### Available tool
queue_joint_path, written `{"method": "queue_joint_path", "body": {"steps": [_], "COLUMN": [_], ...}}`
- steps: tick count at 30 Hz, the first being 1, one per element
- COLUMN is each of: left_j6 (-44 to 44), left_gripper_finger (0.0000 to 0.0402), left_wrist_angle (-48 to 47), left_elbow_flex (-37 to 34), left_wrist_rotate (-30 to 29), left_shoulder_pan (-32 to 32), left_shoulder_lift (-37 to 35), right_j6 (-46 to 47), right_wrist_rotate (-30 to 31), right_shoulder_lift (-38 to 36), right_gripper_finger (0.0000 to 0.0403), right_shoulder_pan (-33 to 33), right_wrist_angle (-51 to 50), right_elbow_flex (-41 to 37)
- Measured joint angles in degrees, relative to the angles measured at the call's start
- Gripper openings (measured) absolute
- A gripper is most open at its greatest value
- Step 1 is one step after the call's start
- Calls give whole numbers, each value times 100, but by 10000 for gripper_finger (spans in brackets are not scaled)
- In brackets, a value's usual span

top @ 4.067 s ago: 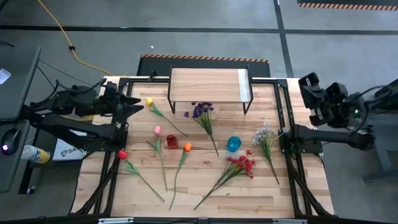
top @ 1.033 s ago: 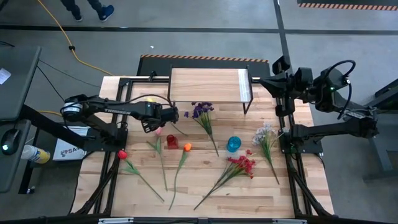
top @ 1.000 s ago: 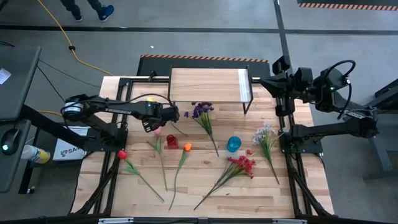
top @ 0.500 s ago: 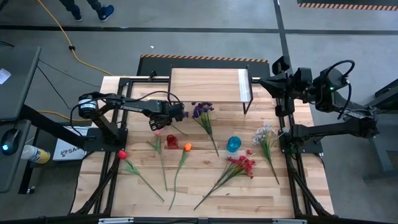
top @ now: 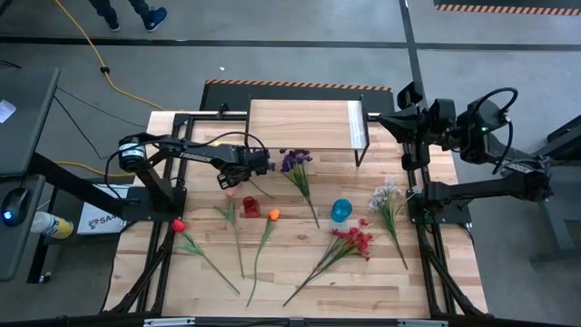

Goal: Pick and place flowers into a vace then onto a shelf
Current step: Put the yellow flower into the red vase

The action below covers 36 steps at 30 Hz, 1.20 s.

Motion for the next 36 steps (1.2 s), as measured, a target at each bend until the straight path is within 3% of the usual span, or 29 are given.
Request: {"method": "queue_joint_path", "body": {"steps": [21,25,36], "left_j6": [152,153,160], "left_gripper_finger": [341,300,125], "left_wrist_angle": [-248,-313,-487], "left_elbow_flex": [-2,-11,-44], "left_wrist_rotate": [28,28,-7], "left_shoulder_pan": [-13,-13,-13], "left_shoulder_lift": [39,41,45], "right_j6": [36,38,40], "right_wrist_rotate": [0,0,0], "right_shoulder_lift": [0,0,1], "right_gripper_finger": [0,0,0], "right_shoulder_pan": [1,1,1], "right_wrist_angle": [-33,-33,-32], "right_elbow_flex": [0,0,0]}}
